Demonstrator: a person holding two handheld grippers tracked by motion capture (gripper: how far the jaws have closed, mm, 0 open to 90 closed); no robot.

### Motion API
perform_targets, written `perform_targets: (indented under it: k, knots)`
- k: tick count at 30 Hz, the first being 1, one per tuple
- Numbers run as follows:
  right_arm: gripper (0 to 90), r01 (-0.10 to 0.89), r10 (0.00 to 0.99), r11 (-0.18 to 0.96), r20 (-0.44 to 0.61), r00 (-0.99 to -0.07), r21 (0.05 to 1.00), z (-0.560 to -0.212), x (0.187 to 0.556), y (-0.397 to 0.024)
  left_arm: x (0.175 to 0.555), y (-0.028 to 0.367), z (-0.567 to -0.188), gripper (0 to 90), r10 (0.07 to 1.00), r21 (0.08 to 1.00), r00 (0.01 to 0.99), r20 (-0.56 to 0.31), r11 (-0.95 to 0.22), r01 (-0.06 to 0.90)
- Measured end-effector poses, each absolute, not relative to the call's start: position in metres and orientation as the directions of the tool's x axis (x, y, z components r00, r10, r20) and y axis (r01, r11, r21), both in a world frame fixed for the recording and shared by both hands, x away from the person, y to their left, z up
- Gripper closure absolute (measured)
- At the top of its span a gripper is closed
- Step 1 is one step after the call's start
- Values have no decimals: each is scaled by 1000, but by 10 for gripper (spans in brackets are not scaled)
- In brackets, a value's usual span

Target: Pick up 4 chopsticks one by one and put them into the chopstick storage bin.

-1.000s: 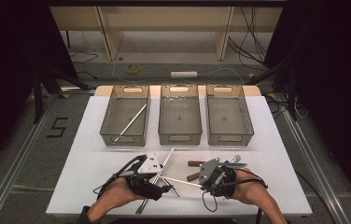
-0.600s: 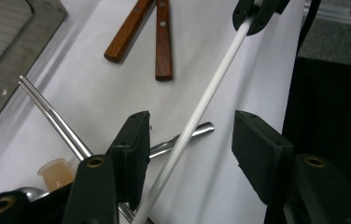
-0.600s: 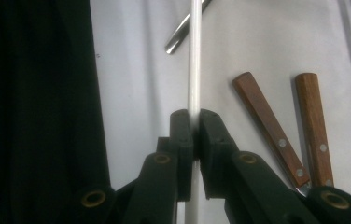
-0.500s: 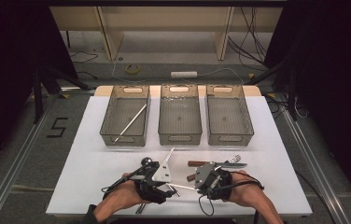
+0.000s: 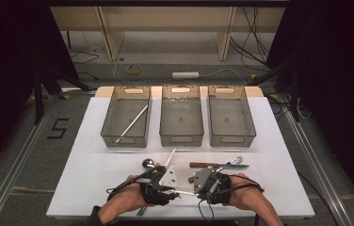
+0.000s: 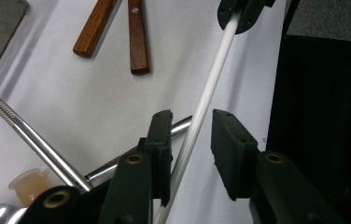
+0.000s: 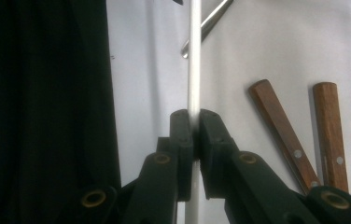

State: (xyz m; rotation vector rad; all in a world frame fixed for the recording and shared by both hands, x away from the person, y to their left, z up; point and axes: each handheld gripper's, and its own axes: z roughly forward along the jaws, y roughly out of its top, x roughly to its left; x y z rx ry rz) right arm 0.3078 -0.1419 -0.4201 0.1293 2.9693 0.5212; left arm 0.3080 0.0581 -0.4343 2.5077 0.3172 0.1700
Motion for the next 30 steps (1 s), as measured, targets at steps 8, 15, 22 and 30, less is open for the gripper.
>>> perform_targets:
  k: [8, 15, 22, 30]
  knots:
    - [851, 35, 76, 943, -113, -991, 332, -421, 306, -141, 306, 55, -436, 765, 226, 558, 973, 50, -814, 160]
    - [836, 26, 63, 946, -105, -992, 323, -421, 305, -143, 302, 53, -436, 826, 160, 550, 987, 30, -827, 117]
    - [800, 41, 77, 940, -93, -993, 340, -423, 309, -146, 302, 54, -436, 850, 159, 559, 987, -8, -818, 137]
    - [582, 187, 238, 857, -47, -970, 481, -411, 321, -161, 310, 63, -436, 851, 234, 565, 972, -2, -802, 194]
